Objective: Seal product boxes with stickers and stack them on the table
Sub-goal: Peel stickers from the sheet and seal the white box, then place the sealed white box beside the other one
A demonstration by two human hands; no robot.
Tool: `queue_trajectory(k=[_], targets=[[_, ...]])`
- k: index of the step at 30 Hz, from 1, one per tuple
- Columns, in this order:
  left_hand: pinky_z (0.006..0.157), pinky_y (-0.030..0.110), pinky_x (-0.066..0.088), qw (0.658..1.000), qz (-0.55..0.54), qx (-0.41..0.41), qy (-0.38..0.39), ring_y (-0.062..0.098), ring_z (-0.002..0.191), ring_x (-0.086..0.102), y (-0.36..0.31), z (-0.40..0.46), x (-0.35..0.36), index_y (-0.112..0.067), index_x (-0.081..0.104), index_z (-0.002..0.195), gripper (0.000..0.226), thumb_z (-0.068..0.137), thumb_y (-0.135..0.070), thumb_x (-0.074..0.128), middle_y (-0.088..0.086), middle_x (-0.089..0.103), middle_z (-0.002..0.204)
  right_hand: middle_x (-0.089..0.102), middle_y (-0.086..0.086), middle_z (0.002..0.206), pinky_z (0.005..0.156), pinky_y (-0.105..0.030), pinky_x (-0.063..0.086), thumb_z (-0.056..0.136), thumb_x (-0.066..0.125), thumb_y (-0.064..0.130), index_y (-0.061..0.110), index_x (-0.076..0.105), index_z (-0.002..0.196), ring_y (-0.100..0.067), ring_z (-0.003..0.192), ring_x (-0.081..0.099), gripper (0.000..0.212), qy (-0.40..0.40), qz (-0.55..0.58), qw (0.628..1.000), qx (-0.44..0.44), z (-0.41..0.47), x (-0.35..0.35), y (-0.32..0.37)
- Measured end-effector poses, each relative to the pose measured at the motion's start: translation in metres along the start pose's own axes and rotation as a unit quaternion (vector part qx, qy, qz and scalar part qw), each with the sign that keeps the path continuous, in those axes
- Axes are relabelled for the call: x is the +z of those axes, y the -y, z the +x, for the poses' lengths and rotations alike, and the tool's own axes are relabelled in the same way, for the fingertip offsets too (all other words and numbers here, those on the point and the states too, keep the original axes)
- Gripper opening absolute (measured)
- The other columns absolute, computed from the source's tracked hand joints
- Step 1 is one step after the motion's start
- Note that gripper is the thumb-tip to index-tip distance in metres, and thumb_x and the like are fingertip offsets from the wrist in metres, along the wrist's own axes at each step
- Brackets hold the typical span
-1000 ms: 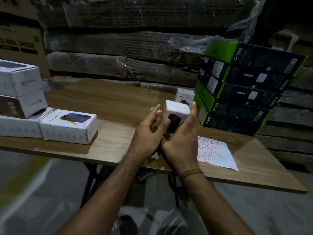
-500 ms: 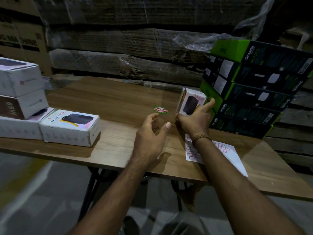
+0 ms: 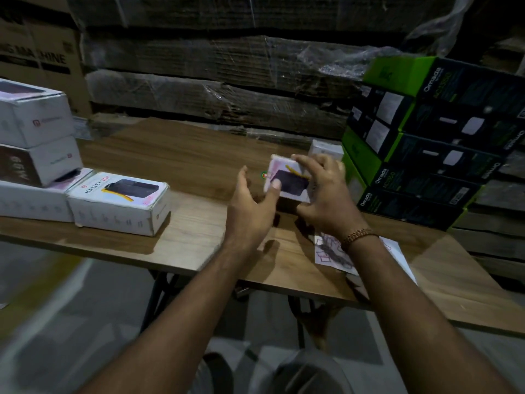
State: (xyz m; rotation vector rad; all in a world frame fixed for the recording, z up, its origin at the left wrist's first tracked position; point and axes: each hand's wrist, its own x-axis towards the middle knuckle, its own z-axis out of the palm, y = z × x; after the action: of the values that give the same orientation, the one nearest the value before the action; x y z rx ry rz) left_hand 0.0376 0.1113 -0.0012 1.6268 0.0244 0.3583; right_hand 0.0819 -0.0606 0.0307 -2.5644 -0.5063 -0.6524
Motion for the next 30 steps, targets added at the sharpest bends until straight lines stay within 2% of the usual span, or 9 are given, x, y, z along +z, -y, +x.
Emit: queue_trajectory(k=[2, 6, 9, 12, 14, 17, 21, 27, 30], targets=[[0.114, 0.043, 0.050, 1.000, -0.015, -0.021, 0.004, 0.018, 0.144, 0.050, -0.003, 0.006, 0.000, -0.031, 0.022, 0.169, 0.079, 0.104, -0.049, 0.063, 0.001, 0.045, 0.164, 0.030, -0.003, 0.153, 0.119, -0.042, 0.041, 0.076, 0.081, 0.002, 0.036, 0.047, 0.154, -0.025, 0.145, 0.027, 0.092, 0.024, -0.002, 0.999, -0.022, -0.001, -0.004, 0.010], [0.103, 0.047, 0.060, 0.997, -0.078, -0.024, 0.012, 0.014, 0.118, 0.070, 0.003, 0.011, 0.002, -0.025, 0.055, 0.147, 0.044, 0.105, -0.033, 0.066, -0.004, 0.071, 0.129, 0.023, -0.004, 0.161, 0.116, -0.041, 0.043, 0.076, 0.083, 0.002, 0.041, 0.040, 0.158, -0.028, 0.151, 0.027, 0.100, 0.023, 0.016, 0.998, -0.053, -0.004, -0.012, 0.019], [0.105, 0.052, 0.058, 0.986, -0.161, -0.040, -0.009, 0.021, 0.116, 0.073, 0.007, 0.016, 0.004, -0.015, 0.062, 0.139, 0.036, 0.106, -0.028, 0.066, 0.004, 0.076, 0.125, 0.034, -0.005, 0.159, 0.112, -0.042, 0.047, 0.075, 0.085, 0.036, 0.041, 0.011, 0.166, -0.025, 0.144, 0.042, 0.117, -0.003, 0.136, 0.991, 0.015, -0.003, -0.016, 0.014], [0.103, 0.055, 0.059, 0.975, -0.209, -0.051, -0.045, 0.026, 0.113, 0.075, 0.009, 0.018, 0.007, -0.015, 0.063, 0.137, 0.035, 0.105, -0.030, 0.067, 0.008, 0.078, 0.121, 0.054, -0.005, 0.149, 0.106, -0.048, 0.055, 0.075, 0.083, 0.065, 0.032, 0.019, 0.162, -0.023, 0.131, 0.058, 0.113, 0.025, 0.187, 0.969, 0.162, 0.004, -0.021, 0.010], [0.103, 0.054, 0.059, 0.974, -0.214, -0.047, -0.063, 0.024, 0.112, 0.076, 0.009, 0.018, 0.007, -0.015, 0.062, 0.139, 0.040, 0.104, -0.033, 0.068, 0.007, 0.078, 0.120, 0.067, -0.005, 0.133, 0.091, -0.044, 0.063, 0.084, 0.087, 0.048, 0.021, 0.037, 0.155, -0.022, 0.111, 0.072, 0.092, 0.057, 0.296, 0.924, 0.236, 0.010, -0.017, 0.013], [0.099, 0.048, 0.062, 0.970, -0.229, -0.056, -0.061, 0.020, 0.108, 0.077, 0.010, 0.019, 0.007, -0.018, 0.062, 0.140, 0.040, 0.105, -0.034, 0.068, 0.005, 0.079, 0.117, 0.076, -0.012, 0.122, 0.079, -0.040, 0.064, 0.086, 0.089, 0.024, 0.016, 0.052, 0.143, -0.025, 0.097, 0.079, 0.068, 0.063, 0.406, 0.880, 0.240, 0.018, -0.002, 0.012], [0.100, 0.049, 0.061, 0.973, -0.221, -0.060, -0.030, 0.020, 0.112, 0.076, 0.014, 0.019, 0.003, -0.022, 0.060, 0.142, 0.044, 0.101, -0.035, 0.072, 0.002, 0.078, 0.120, 0.069, -0.001, 0.128, 0.083, -0.045, 0.066, 0.069, 0.095, 0.043, 0.028, 0.048, 0.143, -0.024, 0.113, 0.072, 0.089, 0.028, 0.310, 0.935, 0.173, 0.027, 0.003, 0.015], [0.095, 0.048, 0.063, 0.979, -0.193, -0.069, -0.023, 0.020, 0.101, 0.078, 0.009, 0.035, 0.005, -0.013, 0.063, 0.126, 0.032, 0.101, -0.029, 0.075, 0.006, 0.080, 0.112, 0.063, 0.009, 0.119, 0.076, -0.045, 0.067, 0.081, 0.092, 0.017, 0.034, 0.044, 0.143, -0.021, 0.106, 0.071, 0.080, 0.036, 0.211, 0.973, 0.087, 0.047, -0.012, 0.015], [0.081, 0.023, 0.061, 0.989, -0.136, -0.046, -0.044, 0.000, 0.089, 0.070, 0.009, 0.040, 0.008, -0.020, 0.058, 0.123, 0.030, 0.101, -0.032, 0.074, 0.001, 0.075, 0.114, 0.065, 0.008, 0.112, 0.080, -0.030, 0.059, 0.079, 0.094, 0.020, 0.023, 0.048, 0.140, -0.007, 0.092, 0.067, 0.076, 0.003, 0.126, 0.988, 0.086, 0.065, -0.022, 0.011]])
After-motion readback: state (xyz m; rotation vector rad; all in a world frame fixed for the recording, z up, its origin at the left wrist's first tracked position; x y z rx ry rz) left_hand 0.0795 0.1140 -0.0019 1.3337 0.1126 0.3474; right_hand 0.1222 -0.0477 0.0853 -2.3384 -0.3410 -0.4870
